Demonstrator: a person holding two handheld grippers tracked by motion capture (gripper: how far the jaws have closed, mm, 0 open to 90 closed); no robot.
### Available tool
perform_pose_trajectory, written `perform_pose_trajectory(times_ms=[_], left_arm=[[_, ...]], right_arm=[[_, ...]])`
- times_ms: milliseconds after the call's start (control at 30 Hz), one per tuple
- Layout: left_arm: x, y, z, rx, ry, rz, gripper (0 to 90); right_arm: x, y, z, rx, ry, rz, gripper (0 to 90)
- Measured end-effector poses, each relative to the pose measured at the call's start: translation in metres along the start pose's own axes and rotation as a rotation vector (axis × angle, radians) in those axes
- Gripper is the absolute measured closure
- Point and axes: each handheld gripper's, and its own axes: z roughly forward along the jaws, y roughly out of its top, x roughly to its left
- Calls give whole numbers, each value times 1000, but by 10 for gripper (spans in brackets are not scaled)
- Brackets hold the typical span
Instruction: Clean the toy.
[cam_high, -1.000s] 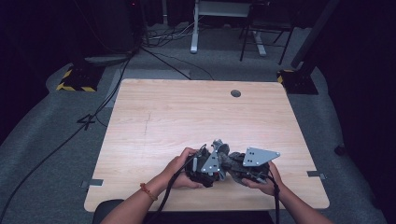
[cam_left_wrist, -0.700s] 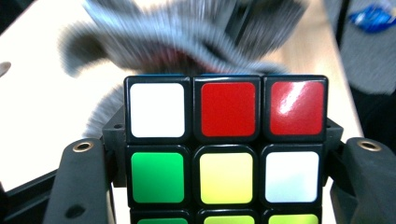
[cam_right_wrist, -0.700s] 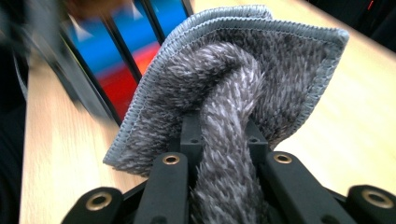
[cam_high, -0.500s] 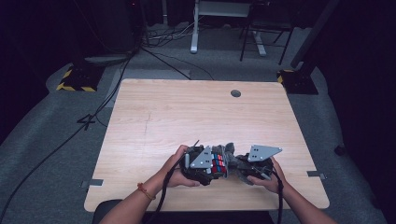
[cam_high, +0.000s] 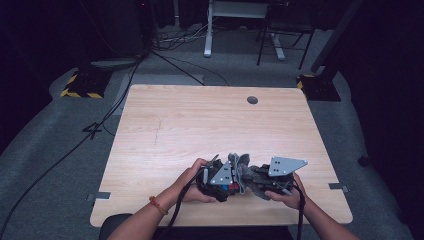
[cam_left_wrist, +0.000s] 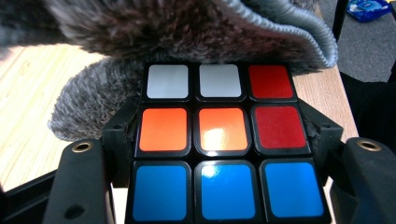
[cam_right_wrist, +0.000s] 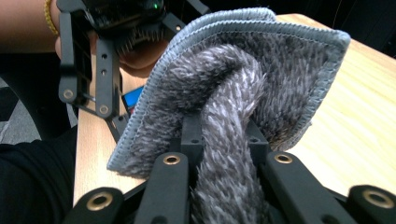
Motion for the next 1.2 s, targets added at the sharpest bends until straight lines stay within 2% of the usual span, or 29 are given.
perform_pose_trajectory(times_ms=[67, 133, 233, 367, 467, 567, 633, 700, 800, 867, 933, 967, 1033, 1100, 1167, 1200], left_arm=[[1, 0, -3, -20, 7, -6, 331], [4, 1, -7, -48, -3, -26, 331], [6, 0, -12, -70, 1, -41, 332], [8, 0, -14, -80, 2, -43, 331], [6, 0, -13, -65, 2, -33, 332], [3, 1, -7, -39, -5, -17, 332], [1, 3, -5, -35, -15, -7, 332], [0, 4, -6, -40, -9, 2, 332], [4, 4, -12, -87, -23, -29, 332], [5, 4, -16, -102, -9, -34, 332], [6, 4, -18, -107, -2, -41, 332], [8, 4, -19, -102, 3, -36, 332], [11, 2, -21, -119, -13, -63, 332], [12, 1, -22, -113, -12, -58, 332], [11, 1, -18, -84, -5, -43, 332], [9, 0, -16, -70, -12, -36, 332]], right_arm=[[-1, -3, 2, 19, -11, -2, 774], [1, -7, 7, 71, -27, -32, 774], [1, -15, 16, 127, -25, -31, 774], [-1, -20, 22, 149, -11, -8, 774], [0, -16, 20, 139, -29, -27, 774], [-1, -6, 8, 59, -28, -8, 774], [0, 0, 1, 22, -47, -22, 774], [2, 0, 2, 39, -61, -41, 774], [-1, -7, 12, 96, -72, -38, 774], [-3, -12, 18, 130, -73, -36, 774], [-2, -15, 21, 141, -47, -35, 774], [0, -15, 21, 141, -40, -34, 774], [4, -13, 19, 138, -31, -56, 775], [5, -11, 15, 123, -24, -56, 774], [3, -8, 7, 67, 1, -34, 774], [3, -5, 4, 49, -1, -34, 773]])
